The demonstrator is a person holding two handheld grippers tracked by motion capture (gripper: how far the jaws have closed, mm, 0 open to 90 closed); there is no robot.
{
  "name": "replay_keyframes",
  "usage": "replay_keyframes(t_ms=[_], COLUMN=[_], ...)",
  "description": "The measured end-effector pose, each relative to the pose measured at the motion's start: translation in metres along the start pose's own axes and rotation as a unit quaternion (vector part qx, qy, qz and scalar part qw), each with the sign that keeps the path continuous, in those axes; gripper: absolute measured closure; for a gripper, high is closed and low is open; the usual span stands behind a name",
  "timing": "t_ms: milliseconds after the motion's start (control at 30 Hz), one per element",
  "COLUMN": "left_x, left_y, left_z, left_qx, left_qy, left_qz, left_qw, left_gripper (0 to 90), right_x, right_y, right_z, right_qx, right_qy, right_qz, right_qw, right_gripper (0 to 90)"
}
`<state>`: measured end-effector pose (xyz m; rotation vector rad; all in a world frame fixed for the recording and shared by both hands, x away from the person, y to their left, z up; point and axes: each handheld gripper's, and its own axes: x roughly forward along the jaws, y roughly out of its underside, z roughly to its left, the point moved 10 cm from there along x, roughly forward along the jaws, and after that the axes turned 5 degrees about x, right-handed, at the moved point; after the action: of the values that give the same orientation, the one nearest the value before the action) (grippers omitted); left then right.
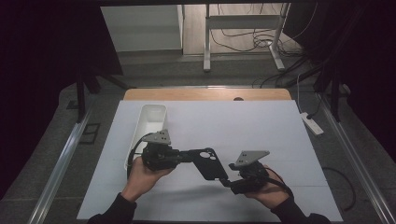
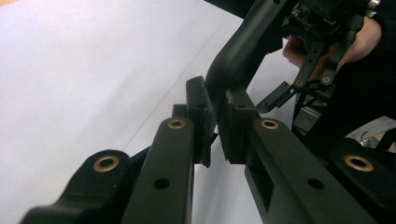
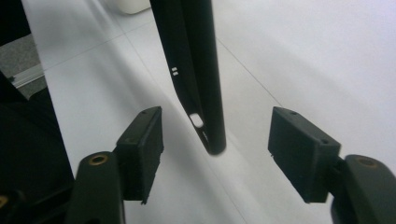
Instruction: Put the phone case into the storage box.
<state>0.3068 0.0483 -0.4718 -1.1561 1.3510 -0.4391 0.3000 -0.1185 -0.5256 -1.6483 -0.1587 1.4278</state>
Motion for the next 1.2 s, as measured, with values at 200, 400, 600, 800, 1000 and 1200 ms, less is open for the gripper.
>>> replay_keyframes(t_ms=[200,400,600,800,1000,1200], left_x=[-0.004,-0.008,-0.014,-0.021,-0.029,-0.035], left_y=[0.000,0.000,0.001,0.001,0.000,-0.001], left_z=[0.005,0.010,0.016,0.023,0.030,0.036], left_qx=[0.002,0.000,-0.001,-0.002,-0.001,-0.002], left_qy=[-0.008,-0.014,-0.023,-0.033,-0.043,-0.051], left_qz=[0.003,0.005,0.008,0.010,0.011,0.010], left_qw=[1.0000,0.9999,0.9997,0.9994,0.9990,0.9986], left_gripper=[83.1,83.1,83.1,83.1,83.1,83.1], right_x=[-0.003,-0.003,-0.008,-0.015,-0.021,-0.029], right_y=[0.002,0.009,0.016,0.021,0.027,0.034], right_z=[-0.003,-0.008,-0.012,-0.015,-0.019,-0.025], right_qx=[0.007,0.006,0.019,0.026,0.028,0.041], right_qy=[0.001,0.022,0.030,0.037,0.048,0.058], right_qz=[0.001,0.014,0.024,0.020,0.017,0.014], right_qw=[1.0000,0.9996,0.9991,0.9988,0.9983,0.9974], right_gripper=[23.4,8.4,4.5,2.3,0.6,0.1])
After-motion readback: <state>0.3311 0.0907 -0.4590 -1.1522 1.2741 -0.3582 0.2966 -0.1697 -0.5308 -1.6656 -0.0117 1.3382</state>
